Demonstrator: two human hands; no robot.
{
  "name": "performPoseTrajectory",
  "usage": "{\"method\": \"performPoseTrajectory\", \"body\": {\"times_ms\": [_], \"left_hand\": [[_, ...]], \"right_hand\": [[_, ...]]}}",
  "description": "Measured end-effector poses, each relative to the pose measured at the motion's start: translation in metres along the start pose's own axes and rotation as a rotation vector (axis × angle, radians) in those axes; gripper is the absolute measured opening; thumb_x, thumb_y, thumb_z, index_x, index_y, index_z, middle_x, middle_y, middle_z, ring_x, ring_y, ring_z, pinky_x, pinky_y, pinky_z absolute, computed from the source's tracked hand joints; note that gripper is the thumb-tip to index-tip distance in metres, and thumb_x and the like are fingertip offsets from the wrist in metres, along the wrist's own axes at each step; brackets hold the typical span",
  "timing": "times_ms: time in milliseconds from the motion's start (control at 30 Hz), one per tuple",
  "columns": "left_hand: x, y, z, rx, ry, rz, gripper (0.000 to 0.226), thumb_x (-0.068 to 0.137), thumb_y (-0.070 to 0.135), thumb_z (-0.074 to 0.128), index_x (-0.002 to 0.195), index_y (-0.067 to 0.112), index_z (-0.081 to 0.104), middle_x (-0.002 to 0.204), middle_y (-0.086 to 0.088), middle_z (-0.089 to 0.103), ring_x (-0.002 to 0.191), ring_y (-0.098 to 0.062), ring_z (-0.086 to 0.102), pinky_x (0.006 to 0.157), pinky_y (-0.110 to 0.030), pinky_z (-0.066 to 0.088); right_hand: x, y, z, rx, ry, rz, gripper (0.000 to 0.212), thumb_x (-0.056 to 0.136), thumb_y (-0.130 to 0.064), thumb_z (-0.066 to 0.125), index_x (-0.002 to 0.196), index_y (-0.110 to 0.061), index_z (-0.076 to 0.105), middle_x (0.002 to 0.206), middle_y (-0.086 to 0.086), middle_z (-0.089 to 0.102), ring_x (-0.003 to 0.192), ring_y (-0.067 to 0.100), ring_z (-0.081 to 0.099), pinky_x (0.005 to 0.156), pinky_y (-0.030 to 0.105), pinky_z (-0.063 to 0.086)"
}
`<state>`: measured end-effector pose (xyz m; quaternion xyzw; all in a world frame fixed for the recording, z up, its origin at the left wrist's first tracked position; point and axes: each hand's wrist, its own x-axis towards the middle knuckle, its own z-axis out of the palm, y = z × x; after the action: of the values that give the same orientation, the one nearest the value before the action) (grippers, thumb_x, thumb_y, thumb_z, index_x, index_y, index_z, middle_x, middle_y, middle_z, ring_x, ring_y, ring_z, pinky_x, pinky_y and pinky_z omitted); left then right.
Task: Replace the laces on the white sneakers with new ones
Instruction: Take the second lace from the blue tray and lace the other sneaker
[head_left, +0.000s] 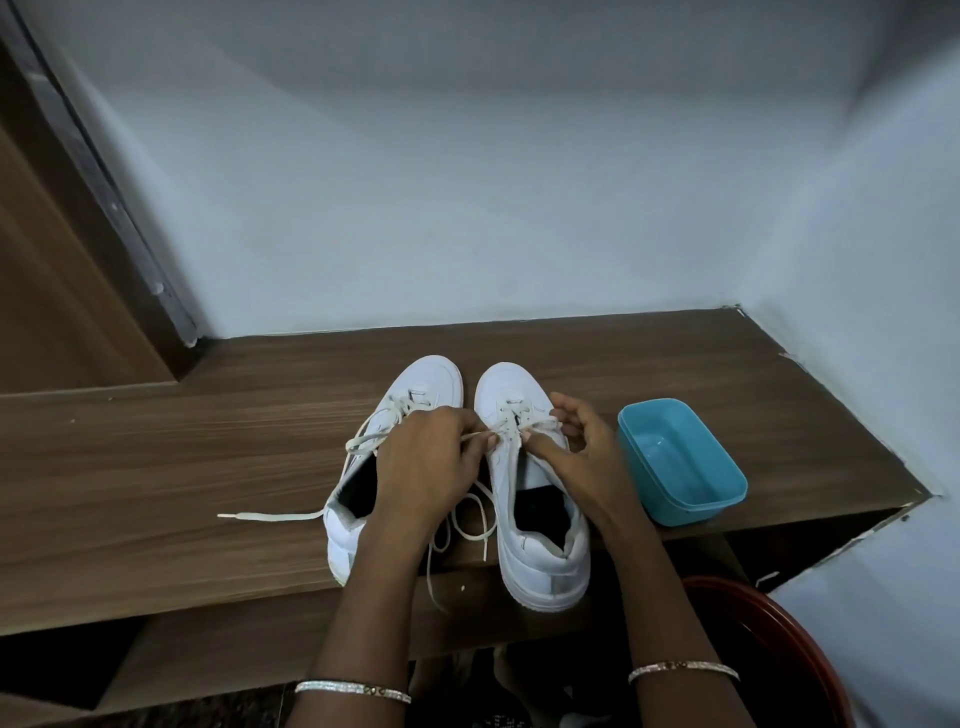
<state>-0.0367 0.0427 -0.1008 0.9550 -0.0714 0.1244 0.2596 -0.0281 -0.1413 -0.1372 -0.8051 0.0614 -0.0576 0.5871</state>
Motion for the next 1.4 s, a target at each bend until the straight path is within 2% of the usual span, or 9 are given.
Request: {"method": "performPoseTrajectory", "body": {"times_ms": [200,300,500,667,867,967,1100,1267,1400], "left_hand": [[0.007,0.013,0.018,-0.81,0.054,-0.23,0.025,0.09,0.039,0.05,0.072,0.024,0.061,0.075,0.006,0.063,0.073,-0.015,0.058,0.074,-0.039,0.046],[0.011,0.023,0.014,-1.094,0.088,-0.386,0.032,0.099,0.029,0.044,0.087,0.007,0.064,0.089,-0.003,0.071,0.082,-0.019,0.062,0.078,-0.04,0.049],[0.019,0.031,0.012,-1.576,0.162,-0.546,0.037,0.101,0.019,0.044,0.065,0.016,0.038,0.051,0.001,0.03,0.044,-0.013,0.029,0.049,-0.028,0.038],[0.02,0.025,0.014,-1.491,0.188,-0.469,0.04,0.097,0.02,0.058,0.064,0.019,0.035,0.051,0.002,0.027,0.044,-0.012,0.024,0.045,-0.026,0.027],[0.018,0.018,0.013,-1.105,0.212,-0.327,0.034,0.099,0.026,0.059,0.072,0.011,0.045,0.048,-0.008,0.054,0.035,-0.02,0.045,0.043,-0.028,0.044],[0.017,0.005,0.01,-0.563,0.256,-0.076,0.029,0.096,0.042,0.059,0.078,0.02,0.054,0.056,0.002,0.064,0.049,-0.015,0.063,0.048,-0.036,0.051],[0.02,-0.009,0.0,-0.038,0.039,-0.024,0.025,0.096,0.046,0.054,0.084,0.026,0.063,0.065,0.006,0.069,0.073,-0.021,0.066,0.066,-0.035,0.051],[0.016,0.014,-0.008,0.247,0.129,-0.032,0.015,0.089,0.043,0.067,0.096,0.032,0.075,0.11,0.005,0.06,0.105,-0.024,0.055,0.068,-0.032,0.04],[0.018,0.012,-0.001,0.365,0.121,0.007,0.021,0.085,0.053,0.067,0.096,0.038,0.076,0.119,0.009,0.058,0.117,-0.024,0.045,0.089,-0.043,0.027]], "right_hand": [[-0.003,-0.001,0.002,-0.079,-0.087,-0.043,0.079,0.058,-0.048,0.077,0.132,-0.043,0.049,0.129,-0.006,0.055,0.121,0.013,0.052,0.104,0.038,0.046],[-0.003,0.001,0.005,-0.108,-0.079,-0.041,0.081,0.054,-0.052,0.072,0.131,-0.047,0.048,0.129,-0.009,0.053,0.123,0.015,0.049,0.106,0.044,0.045],[-0.005,-0.002,0.006,-0.069,-0.045,-0.023,0.079,0.053,-0.048,0.07,0.13,-0.038,0.054,0.126,-0.01,0.054,0.12,0.01,0.05,0.103,0.035,0.046],[-0.006,-0.001,0.004,-0.04,-0.007,-0.014,0.073,0.058,-0.036,0.073,0.129,-0.033,0.057,0.126,-0.009,0.057,0.118,0.008,0.052,0.091,0.021,0.041],[-0.005,-0.001,0.005,-0.019,0.013,-0.01,0.06,0.067,-0.027,0.076,0.124,-0.032,0.06,0.123,-0.011,0.059,0.115,0.006,0.054,0.091,0.021,0.043],[-0.005,-0.001,0.003,0.006,0.009,-0.013,0.055,0.072,-0.021,0.077,0.124,-0.029,0.062,0.121,-0.011,0.061,0.112,0.002,0.056,0.086,0.013,0.042],[-0.005,-0.002,0.002,0.003,-0.002,-0.02,0.049,0.076,-0.015,0.076,0.122,-0.027,0.063,0.121,-0.013,0.061,0.106,-0.01,0.052,0.078,0.007,0.04],[-0.005,-0.003,0.002,0.002,-0.003,-0.014,0.046,0.076,-0.017,0.076,0.12,-0.027,0.064,0.122,-0.012,0.06,0.107,-0.005,0.052,0.083,0.013,0.041],[-0.005,-0.003,0.002,-0.002,0.002,-0.024,0.046,0.077,-0.018,0.077,0.12,-0.026,0.065,0.12,-0.014,0.059,0.112,0.002,0.054,0.091,0.022,0.046]]}}
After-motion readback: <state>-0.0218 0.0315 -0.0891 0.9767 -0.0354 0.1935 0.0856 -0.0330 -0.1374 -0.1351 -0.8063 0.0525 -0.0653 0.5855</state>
